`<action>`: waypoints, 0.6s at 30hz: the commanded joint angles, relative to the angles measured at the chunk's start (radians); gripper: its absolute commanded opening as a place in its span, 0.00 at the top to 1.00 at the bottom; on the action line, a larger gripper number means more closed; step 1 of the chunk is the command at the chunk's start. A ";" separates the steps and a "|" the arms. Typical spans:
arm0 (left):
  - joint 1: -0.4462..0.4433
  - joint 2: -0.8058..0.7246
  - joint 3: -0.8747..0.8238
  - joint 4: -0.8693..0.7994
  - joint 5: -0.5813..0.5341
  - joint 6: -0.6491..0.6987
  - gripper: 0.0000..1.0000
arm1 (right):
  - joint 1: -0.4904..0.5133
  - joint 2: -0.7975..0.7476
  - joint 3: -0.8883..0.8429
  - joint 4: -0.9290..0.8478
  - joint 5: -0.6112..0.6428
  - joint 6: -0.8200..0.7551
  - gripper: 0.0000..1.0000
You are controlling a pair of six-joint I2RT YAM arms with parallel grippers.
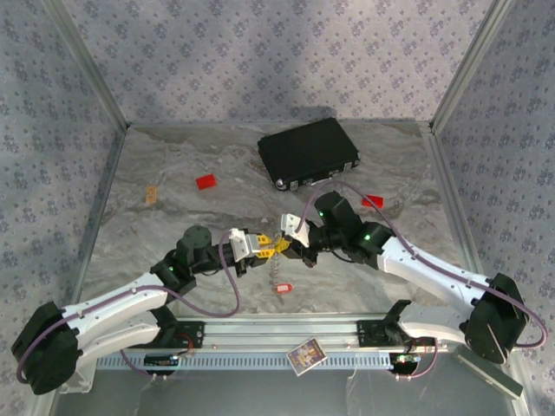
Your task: Put the keys on the keyring
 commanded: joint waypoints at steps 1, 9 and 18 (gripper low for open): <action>-0.005 -0.018 0.073 -0.099 -0.053 0.034 0.73 | 0.006 0.005 0.075 -0.075 0.018 -0.049 1.00; -0.006 -0.001 0.135 -0.246 -0.059 0.062 0.82 | 0.037 0.075 0.194 -0.274 0.108 -0.155 1.00; -0.006 0.034 0.161 -0.263 -0.033 0.086 1.00 | 0.049 0.079 0.232 -0.289 0.078 -0.174 1.00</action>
